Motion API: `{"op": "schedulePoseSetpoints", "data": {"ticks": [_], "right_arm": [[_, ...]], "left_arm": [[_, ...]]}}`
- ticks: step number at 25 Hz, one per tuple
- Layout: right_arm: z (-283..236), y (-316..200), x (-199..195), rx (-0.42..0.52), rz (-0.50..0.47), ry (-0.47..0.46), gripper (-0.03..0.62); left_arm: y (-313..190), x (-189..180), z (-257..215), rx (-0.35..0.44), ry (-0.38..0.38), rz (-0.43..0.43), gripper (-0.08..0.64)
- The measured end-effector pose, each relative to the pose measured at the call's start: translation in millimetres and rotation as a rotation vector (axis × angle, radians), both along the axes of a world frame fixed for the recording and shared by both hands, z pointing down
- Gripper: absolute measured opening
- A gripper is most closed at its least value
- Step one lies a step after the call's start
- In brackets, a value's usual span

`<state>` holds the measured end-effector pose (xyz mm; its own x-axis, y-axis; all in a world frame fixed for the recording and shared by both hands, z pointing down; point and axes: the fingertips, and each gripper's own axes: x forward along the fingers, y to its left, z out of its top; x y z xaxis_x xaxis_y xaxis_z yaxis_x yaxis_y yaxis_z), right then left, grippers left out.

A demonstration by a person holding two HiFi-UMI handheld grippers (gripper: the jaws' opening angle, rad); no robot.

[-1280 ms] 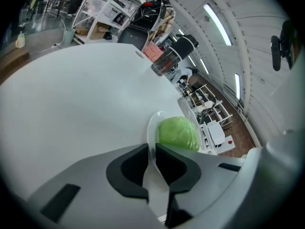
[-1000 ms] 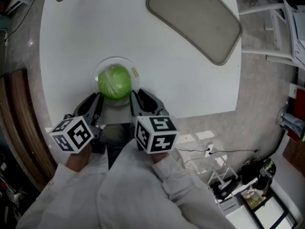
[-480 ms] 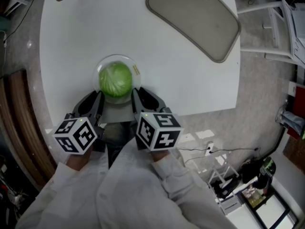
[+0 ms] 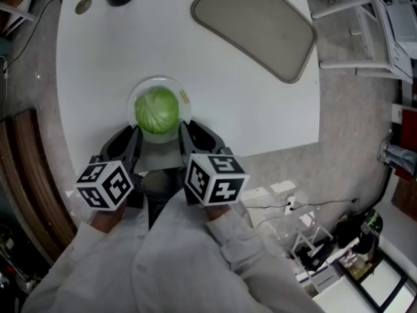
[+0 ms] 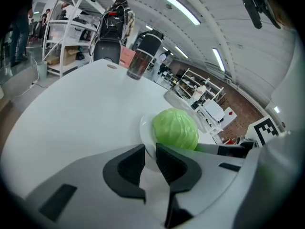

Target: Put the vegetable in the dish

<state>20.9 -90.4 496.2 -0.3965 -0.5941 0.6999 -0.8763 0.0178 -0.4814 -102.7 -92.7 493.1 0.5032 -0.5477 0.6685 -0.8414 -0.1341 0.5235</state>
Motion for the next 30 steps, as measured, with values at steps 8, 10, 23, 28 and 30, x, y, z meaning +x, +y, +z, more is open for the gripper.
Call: {"op": "schedulePoseSetpoints", "data": {"ticks": [8,10,23,28,30], "right_arm": [[-22,-5,3,0.053,0.038,0.016,0.070],[-27,-5,4,0.069,0.053,0.022,0.070],[-52,-22,42,0.126,0.130,-0.007,0.071],[-58,-43,70,0.140,0.118,-0.003,0.071],[-61,-48,81,0.143,0.110,-0.005,0.071]], "left_arm": [[-9,3,-20,0.041,0.010,0.041,0.060],[-11,4,-24,0.049,0.016,0.050,0.060],[-36,43,-54,0.107,0.008,0.115,0.060],[-54,70,-59,0.106,0.002,0.111,0.060],[-59,81,-63,0.108,-0.001,0.105,0.060]]}}
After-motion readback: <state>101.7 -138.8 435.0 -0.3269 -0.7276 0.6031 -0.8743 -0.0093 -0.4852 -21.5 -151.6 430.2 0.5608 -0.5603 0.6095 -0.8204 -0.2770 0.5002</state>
